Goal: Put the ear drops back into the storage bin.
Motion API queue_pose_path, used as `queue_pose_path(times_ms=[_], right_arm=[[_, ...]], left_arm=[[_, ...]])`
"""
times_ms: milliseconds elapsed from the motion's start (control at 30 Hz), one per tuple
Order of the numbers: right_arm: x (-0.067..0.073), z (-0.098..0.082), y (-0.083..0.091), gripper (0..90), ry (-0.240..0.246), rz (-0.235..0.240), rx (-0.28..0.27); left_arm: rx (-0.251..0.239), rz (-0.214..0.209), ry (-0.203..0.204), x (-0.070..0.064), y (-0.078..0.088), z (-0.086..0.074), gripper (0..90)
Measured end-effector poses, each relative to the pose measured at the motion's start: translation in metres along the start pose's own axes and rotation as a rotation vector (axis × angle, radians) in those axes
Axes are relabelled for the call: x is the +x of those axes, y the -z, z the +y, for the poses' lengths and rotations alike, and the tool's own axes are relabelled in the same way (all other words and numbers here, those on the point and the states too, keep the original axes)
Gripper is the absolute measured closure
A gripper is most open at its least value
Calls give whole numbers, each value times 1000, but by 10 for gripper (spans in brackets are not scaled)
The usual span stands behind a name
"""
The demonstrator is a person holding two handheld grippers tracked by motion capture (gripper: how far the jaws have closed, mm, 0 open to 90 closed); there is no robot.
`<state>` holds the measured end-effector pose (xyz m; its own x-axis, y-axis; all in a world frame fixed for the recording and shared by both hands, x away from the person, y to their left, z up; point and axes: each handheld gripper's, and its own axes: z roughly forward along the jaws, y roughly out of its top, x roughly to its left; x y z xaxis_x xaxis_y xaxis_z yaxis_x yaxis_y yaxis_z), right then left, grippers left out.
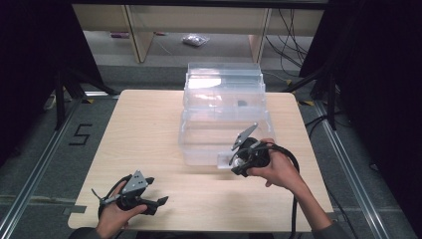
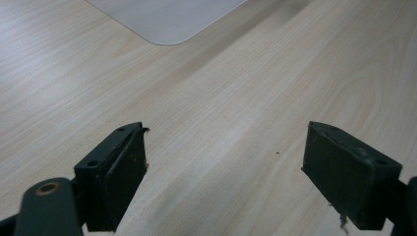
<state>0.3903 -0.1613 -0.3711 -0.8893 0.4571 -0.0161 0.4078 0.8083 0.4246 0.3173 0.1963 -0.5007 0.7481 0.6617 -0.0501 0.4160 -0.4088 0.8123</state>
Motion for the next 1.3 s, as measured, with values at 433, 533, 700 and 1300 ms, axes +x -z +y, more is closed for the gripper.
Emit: queue_pose_path(times_ms=[433, 533, 700, 1300], right_arm=[[-31, -4, 25, 602, -64, -51, 23], [-38, -3, 31, 602, -69, -65, 26], [-48, -2, 38, 602, -101, -85, 41], [-92, 0, 33, 602, -194, -116, 66]], left_arm=[[10, 4, -10, 1, 0, 0, 160], [9, 3, -7, 1, 0, 0, 160], [10, 4, -10, 1, 0, 0, 160], [11, 2, -10, 1, 0, 0, 160]])
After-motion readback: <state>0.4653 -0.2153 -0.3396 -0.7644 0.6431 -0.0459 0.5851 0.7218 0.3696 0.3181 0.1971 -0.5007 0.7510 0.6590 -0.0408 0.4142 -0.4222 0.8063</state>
